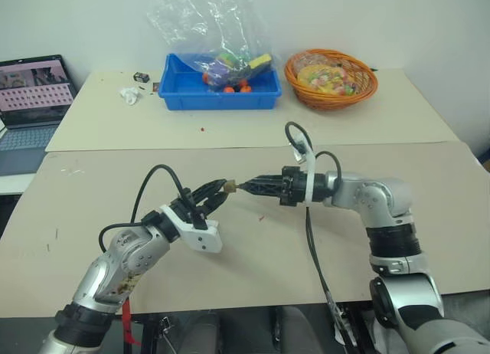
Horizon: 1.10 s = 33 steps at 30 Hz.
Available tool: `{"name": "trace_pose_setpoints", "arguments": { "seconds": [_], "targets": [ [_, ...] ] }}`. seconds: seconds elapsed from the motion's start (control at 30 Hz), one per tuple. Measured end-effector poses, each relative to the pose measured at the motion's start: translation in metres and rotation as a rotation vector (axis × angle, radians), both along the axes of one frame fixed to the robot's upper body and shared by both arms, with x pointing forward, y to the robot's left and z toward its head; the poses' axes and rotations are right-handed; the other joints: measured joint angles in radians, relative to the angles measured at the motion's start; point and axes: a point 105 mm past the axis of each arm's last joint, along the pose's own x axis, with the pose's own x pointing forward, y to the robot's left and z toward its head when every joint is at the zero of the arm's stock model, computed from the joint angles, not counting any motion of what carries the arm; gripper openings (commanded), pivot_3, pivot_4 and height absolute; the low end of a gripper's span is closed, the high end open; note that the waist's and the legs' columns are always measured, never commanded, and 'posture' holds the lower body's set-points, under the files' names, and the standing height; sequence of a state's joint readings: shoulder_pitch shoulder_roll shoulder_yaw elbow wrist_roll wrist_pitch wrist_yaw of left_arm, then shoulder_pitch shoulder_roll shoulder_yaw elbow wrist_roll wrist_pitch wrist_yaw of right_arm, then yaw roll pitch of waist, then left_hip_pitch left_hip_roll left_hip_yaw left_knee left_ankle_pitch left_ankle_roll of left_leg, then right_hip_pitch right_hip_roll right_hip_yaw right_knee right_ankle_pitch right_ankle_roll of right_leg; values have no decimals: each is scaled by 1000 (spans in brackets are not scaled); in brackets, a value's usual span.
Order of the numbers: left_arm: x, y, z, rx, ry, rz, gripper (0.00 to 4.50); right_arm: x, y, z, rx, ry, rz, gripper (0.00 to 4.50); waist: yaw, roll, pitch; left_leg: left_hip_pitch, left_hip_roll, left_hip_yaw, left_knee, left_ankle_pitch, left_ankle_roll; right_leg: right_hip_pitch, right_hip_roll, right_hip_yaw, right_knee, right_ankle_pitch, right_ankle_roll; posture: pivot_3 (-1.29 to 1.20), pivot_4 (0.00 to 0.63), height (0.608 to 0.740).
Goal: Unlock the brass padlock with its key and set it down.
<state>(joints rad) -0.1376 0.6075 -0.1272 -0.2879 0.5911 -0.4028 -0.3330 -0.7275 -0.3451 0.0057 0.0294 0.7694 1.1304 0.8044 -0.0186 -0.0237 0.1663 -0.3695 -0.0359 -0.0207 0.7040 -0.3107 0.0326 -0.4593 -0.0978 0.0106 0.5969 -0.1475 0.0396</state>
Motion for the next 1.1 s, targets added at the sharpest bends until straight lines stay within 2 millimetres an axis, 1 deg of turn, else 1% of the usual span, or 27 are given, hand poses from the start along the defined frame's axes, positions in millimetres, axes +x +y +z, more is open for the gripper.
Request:
{"name": "trace_pose_setpoints", "arguments": {
  "seconds": [0.13,0.33,0.63,0.7,0.73,0.8,0.83,0.87,0.9,0.93,1.1],
  "targets": [
    [0,0,0,1,0,-2,739,-3,7,2,17,-5,21,2520,3,0,0,0,0,0,0,0,0,0,0,0,0,0,0,0,150,728],
    [0,0,0,1,0,-3,739,-6,17,0,28,5,46,2520,3,0,0,0,0,0,0,0,0,0,0,0,0,0,0,0,150,728],
    [0,0,0,2,1,-3,739,-5,20,-1,25,18,44,2520,3,0,0,0,0,0,0,0,0,0,0,0,0,0,0,0,150,728],
    [0,0,0,2,1,-3,739,-6,20,-2,23,23,45,2012,3,0,0,0,0,0,0,0,0,0,0,0,0,0,0,0,150,728],
    [0,0,0,1,1,-3,739,-6,20,-2,22,24,46,1906,3,0,0,0,0,0,0,0,0,0,0,0,0,0,0,0,150,728],
    [-1,-1,1,0,-5,-7,739,-4,19,-3,15,27,32,1173,3,0,0,0,0,0,0,0,0,0,0,0,0,0,0,0,150,728],
    [-2,-2,2,0,-7,-8,739,-3,18,-4,11,27,21,1032,3,0,0,0,0,0,0,0,0,0,0,0,0,0,0,0,150,728],
    [-1,-1,2,-1,-6,-4,739,-3,19,-4,12,29,23,540,3,0,0,0,0,0,0,0,0,0,0,0,0,0,0,0,150,728],
    [-1,0,2,-1,-5,1,739,-3,19,-4,13,30,25,262,2,0,0,0,0,0,0,0,0,0,0,0,0,0,0,0,150,728],
    [0,0,2,-1,-3,2,739,-4,20,-4,14,30,26,186,2,0,0,0,0,0,0,0,0,0,0,0,0,0,0,0,150,728],
    [0,1,1,-2,0,5,739,-4,23,-4,16,31,28,185,3,0,0,0,0,0,0,0,0,0,0,0,0,0,0,0,150,728]
  ]
}}
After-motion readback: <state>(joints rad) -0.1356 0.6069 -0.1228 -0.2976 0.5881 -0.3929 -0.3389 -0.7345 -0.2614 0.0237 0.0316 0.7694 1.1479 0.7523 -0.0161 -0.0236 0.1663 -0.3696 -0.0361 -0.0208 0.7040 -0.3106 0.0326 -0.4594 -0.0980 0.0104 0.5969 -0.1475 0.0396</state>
